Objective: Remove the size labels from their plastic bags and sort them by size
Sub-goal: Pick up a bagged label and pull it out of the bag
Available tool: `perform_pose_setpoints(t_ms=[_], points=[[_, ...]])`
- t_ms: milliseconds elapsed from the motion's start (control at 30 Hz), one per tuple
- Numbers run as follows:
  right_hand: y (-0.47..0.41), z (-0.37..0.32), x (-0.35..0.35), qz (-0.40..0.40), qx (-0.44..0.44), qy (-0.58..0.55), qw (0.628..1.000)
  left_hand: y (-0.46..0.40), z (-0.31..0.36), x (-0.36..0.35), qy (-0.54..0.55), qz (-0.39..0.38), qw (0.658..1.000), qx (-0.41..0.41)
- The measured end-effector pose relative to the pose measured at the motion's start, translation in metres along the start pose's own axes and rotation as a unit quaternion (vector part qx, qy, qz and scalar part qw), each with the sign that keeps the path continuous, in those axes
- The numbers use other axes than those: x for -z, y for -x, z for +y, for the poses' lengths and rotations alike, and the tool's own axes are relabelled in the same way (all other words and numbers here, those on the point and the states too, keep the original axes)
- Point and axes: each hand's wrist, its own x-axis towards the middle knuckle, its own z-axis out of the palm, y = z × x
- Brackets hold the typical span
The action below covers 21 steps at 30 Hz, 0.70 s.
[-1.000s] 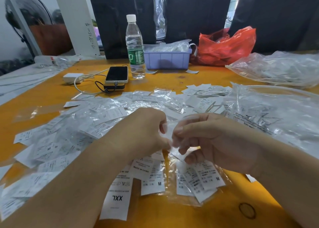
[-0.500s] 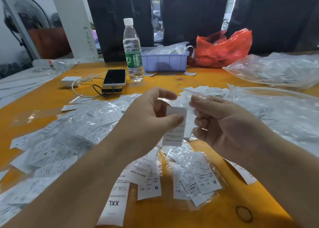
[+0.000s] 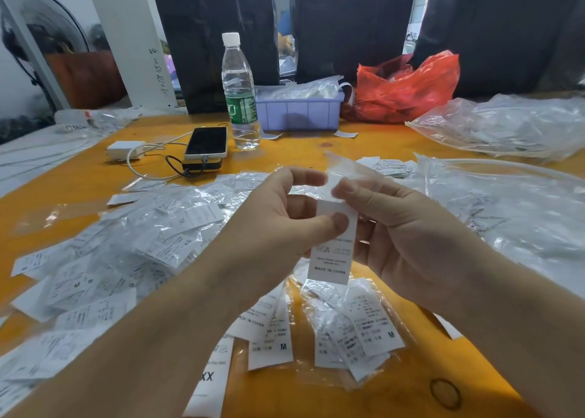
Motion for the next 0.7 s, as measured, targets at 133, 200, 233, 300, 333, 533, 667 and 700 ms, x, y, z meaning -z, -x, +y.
perform_pose_setpoints(t_ms=[133,200,233,300,333,533,667,700], points=[[0.0009,0.0004,0.0021,-0.009,0.021,0.039,0.999,0.0010,0.0004,-0.0008,0.001,-0.006,1.000,-0.004],[0.0005,0.0010,0.0023,0.001,0.033,0.075,0.997,0.0014,0.0005,-0.0014,0.009,-0.007,1.000,-0.006],[0.0001,0.0014,0.0018,0.008,0.041,0.093,0.995,0.0017,0.0005,-0.0015,0.015,-0.006,1.000,-0.007],[-0.0001,0.0019,0.0012,0.019,0.052,0.109,0.993,0.0024,0.0009,-0.0015,0.029,0.004,1.000,-0.008],[-0.0002,0.0019,0.0011,0.023,0.056,0.113,0.992,0.0026,0.0009,-0.0011,0.027,0.012,1.000,-0.007],[-0.0009,0.0025,0.0040,-0.008,0.038,0.138,0.990,0.0007,-0.0018,0.0042,0.001,0.050,0.999,-0.014],[-0.0008,0.0022,0.0047,-0.030,0.007,0.145,0.989,0.0004,-0.0022,0.0044,-0.027,0.061,0.998,-0.017],[-0.0008,0.0017,0.0048,-0.033,0.004,0.149,0.988,0.0003,-0.0023,0.0045,-0.033,0.064,0.997,-0.019]])
